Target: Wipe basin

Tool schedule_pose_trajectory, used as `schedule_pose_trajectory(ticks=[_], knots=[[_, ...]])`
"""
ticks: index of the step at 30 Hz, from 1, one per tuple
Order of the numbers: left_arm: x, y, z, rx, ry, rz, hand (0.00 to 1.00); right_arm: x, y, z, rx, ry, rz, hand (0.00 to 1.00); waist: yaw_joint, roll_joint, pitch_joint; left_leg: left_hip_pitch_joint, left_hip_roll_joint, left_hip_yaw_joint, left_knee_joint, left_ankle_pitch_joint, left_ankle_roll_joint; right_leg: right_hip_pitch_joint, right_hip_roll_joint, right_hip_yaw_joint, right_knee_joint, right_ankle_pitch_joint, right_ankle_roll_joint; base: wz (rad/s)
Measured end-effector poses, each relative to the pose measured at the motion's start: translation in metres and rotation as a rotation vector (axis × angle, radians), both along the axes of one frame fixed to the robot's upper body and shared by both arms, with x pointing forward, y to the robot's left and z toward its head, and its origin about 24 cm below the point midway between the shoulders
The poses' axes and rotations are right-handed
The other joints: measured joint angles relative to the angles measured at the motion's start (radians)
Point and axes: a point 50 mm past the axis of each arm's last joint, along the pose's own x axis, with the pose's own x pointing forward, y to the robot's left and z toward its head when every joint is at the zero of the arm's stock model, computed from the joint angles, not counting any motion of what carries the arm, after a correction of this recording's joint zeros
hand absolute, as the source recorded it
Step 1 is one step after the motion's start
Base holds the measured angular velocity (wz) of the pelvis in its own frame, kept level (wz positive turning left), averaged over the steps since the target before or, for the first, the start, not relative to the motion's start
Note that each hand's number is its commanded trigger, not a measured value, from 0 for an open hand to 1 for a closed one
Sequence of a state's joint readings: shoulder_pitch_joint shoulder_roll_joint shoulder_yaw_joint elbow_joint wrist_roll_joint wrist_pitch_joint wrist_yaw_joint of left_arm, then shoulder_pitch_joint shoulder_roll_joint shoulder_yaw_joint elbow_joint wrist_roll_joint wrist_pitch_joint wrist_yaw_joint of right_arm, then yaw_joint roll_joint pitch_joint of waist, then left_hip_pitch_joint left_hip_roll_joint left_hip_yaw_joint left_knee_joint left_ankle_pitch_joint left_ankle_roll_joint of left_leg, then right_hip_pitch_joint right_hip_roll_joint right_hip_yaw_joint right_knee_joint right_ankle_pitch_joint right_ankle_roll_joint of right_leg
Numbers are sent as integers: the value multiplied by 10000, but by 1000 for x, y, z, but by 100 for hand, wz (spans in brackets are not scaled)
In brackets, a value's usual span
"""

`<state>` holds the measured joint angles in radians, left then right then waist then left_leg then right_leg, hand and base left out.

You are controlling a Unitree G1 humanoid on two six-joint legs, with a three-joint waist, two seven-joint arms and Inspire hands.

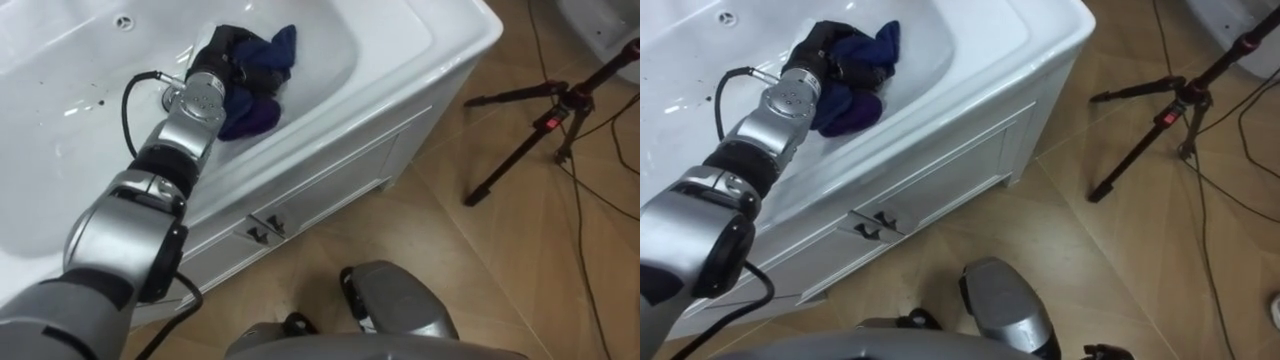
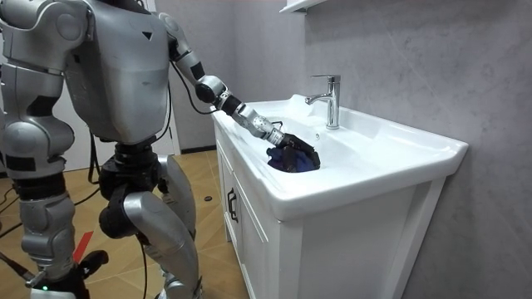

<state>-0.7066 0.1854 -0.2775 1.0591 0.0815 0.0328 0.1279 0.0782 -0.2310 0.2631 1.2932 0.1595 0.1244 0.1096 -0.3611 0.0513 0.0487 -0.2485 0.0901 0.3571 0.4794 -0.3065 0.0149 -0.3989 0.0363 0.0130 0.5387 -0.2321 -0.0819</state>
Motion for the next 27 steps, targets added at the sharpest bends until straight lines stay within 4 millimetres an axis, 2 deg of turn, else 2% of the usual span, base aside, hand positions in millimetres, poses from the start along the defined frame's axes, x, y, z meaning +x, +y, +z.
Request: schedule_pose_trajectory(ticks=[4, 13, 17, 22, 27], knots=[[0, 5, 0, 106, -3, 80, 100, 3, 1, 0, 23, -129, 29, 0, 39, -8, 34, 103, 7, 234, 18, -1, 0, -22, 1, 114, 142, -39, -8, -10], [-1, 19, 1, 1608, -130, -139, 100, 2, 0, 0, 0, -36, 90, 0, 55, -82, 86, 146, 16, 279, 114, -23, -36, -26, 124, 281, 253, -74, -50, -5], [-2, 29, 1, 2645, -78, -353, 100, 1, -1, 0, -10, 16, 72, 0, 109, -83, 81, 107, 36, 225, 156, -25, -40, -51, 165, 324, 271, -76, -53, -1], [-8, 54, -3, 4270, 327, -376, 100, 1, -2, 1, -33, -30, -30, 0, 102, -70, 53, 90, 39, 212, 256, -27, -44, -71, 158, 329, 329, -76, -70, -2], [-12, 67, -7, 4846, 690, -132, 100, 0, -3, 1, -37, 2, -162, 0, 134, -27, 25, 118, 32, 230, 227, -42, -61, -52, 169, 335, 338, -81, -60, 0]])
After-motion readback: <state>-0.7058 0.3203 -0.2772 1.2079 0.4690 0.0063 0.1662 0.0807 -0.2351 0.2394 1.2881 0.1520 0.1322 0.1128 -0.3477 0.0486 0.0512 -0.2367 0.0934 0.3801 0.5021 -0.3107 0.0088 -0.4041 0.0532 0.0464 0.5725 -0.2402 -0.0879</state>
